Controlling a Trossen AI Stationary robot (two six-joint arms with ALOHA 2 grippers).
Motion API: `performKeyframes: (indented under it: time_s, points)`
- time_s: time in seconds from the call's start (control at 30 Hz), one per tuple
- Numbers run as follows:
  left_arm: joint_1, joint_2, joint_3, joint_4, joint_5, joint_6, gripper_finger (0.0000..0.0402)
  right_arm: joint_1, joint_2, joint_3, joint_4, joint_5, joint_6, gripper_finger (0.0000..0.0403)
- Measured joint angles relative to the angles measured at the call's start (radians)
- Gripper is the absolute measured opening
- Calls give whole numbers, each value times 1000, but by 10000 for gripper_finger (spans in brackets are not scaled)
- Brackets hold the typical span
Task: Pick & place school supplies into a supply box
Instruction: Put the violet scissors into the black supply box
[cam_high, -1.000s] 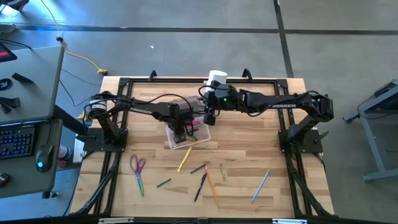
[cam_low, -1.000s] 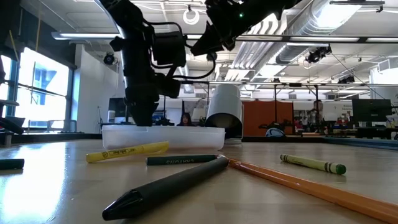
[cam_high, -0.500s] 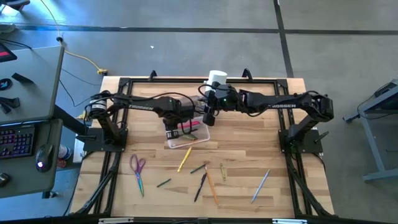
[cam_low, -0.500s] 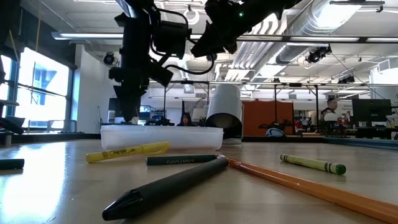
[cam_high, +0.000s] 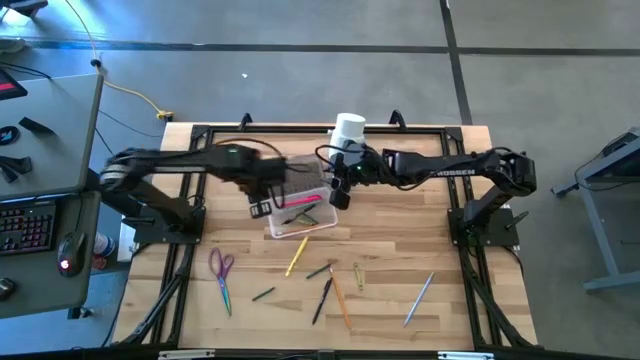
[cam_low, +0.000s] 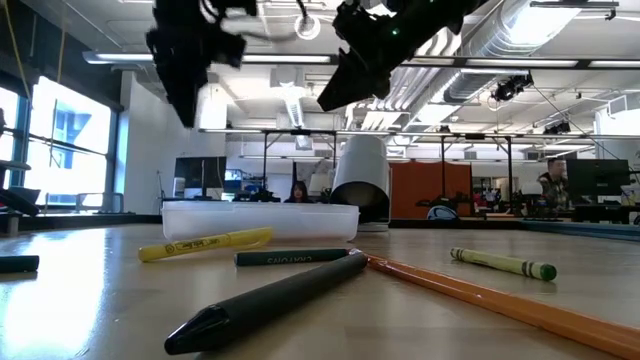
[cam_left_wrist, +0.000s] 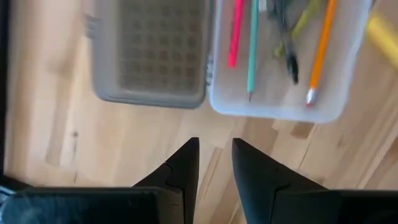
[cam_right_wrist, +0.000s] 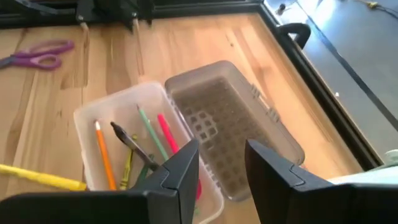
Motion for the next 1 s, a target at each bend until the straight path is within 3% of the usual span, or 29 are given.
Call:
performKeyframes:
  time_s: [0.27,0.37,0.47,0.77,1.0]
  points:
    - [-141,-323,-214,141,-174,-334,131,27,0,0,-1,-2,55,114]
    - [-224,-415,-346,208,-179,-472,131,44,0,0,-26,-6,81,114]
    - [-303,-472,-466,255,-113,-662,131,70,0,0,-66,-7,93,114]
    - [-485,-420,-622,264,69,-1151,131,168,0,0,-150,-7,105,114]
    - [-598,-299,-623,347,176,-1315,131,248,0,0,-211,1,101,114]
